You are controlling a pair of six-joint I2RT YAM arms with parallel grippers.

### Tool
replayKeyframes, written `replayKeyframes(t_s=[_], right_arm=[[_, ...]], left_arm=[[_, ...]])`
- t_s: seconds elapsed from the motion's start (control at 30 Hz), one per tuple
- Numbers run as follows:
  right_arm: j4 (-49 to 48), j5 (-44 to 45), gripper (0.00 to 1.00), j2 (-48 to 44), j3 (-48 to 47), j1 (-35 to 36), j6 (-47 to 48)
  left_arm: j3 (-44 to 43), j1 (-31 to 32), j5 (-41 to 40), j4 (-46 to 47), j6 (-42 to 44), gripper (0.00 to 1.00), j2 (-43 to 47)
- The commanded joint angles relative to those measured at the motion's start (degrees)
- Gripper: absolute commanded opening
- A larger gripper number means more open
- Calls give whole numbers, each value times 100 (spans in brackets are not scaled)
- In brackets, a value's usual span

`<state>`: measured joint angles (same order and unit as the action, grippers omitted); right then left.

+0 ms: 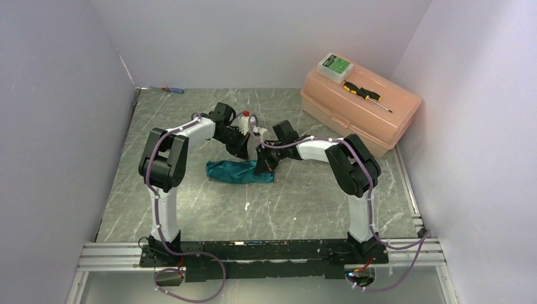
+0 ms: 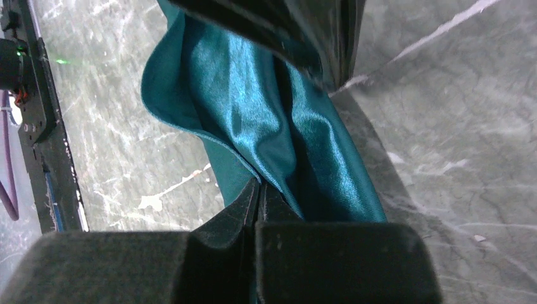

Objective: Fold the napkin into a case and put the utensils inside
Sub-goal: Fold the smaller rectangle-folded napkin at the center of the board.

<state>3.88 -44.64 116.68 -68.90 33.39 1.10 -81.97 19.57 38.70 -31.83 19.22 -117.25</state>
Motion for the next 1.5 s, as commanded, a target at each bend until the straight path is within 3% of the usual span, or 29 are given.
replayKeyframes(t_s=[0.0, 0.43, 0.77, 0.9, 1.03, 1.3, 1.47], right_arm=[[16, -135, 0, -6, -407, -30, 35], [-219, -240, 0, 334, -678, -260, -437], [-2508, -298, 0, 63, 354, -465, -1873], [-2589, -343, 0, 15, 244, -474, -2001], [-2077, -449, 0, 103, -83, -468, -1724], [577, -219, 0, 774, -957, -433, -507], [834, -66, 0, 939, -840, -434, -554]], left_arm=[[18, 80, -81, 119, 252, 3, -145], [121, 250, -364, -66, 269, 3, -150], [279, 217, -401, -105, 92, 3, -27], [273, 228, -450, -120, 165, 3, -23], [293, 222, -446, -87, 145, 3, -14], [159, 194, -726, -61, 141, 3, 55], [-306, 58, -846, -266, 110, 3, 221]])
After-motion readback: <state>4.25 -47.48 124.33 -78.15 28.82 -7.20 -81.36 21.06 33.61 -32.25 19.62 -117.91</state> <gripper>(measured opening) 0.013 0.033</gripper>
